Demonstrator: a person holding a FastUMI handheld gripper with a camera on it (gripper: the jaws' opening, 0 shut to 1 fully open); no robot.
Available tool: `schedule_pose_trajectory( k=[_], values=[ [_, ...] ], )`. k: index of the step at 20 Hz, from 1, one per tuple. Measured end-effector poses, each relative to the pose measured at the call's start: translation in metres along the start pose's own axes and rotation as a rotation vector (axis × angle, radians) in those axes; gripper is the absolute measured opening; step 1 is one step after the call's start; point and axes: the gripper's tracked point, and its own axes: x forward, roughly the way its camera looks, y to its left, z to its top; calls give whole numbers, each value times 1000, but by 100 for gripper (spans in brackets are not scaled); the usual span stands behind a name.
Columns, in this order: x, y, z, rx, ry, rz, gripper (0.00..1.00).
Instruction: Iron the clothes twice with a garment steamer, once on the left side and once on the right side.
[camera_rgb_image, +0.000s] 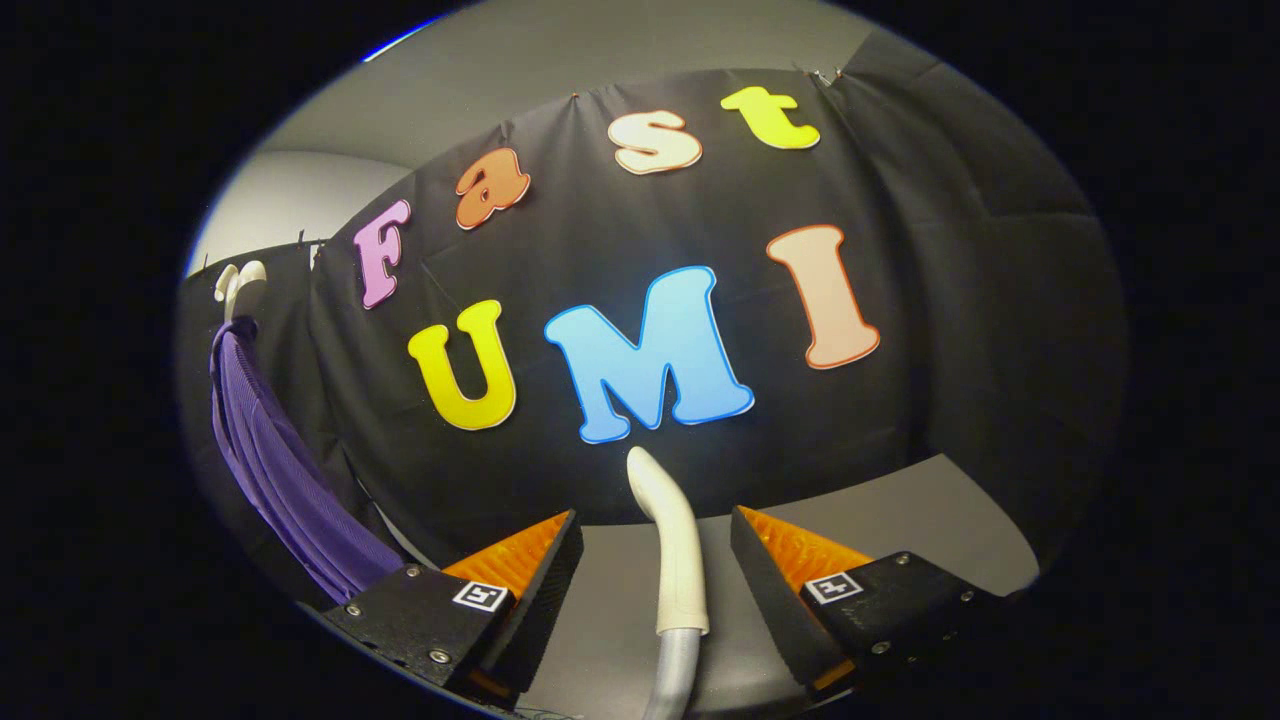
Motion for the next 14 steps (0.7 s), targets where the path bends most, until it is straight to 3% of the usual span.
schedule_pose_trajectory(
  k=[10,14],
  values=[
    [55,-22,-66,83,310,9,92],
    [55,-19,-100,190,446,57,79]
  ],
)
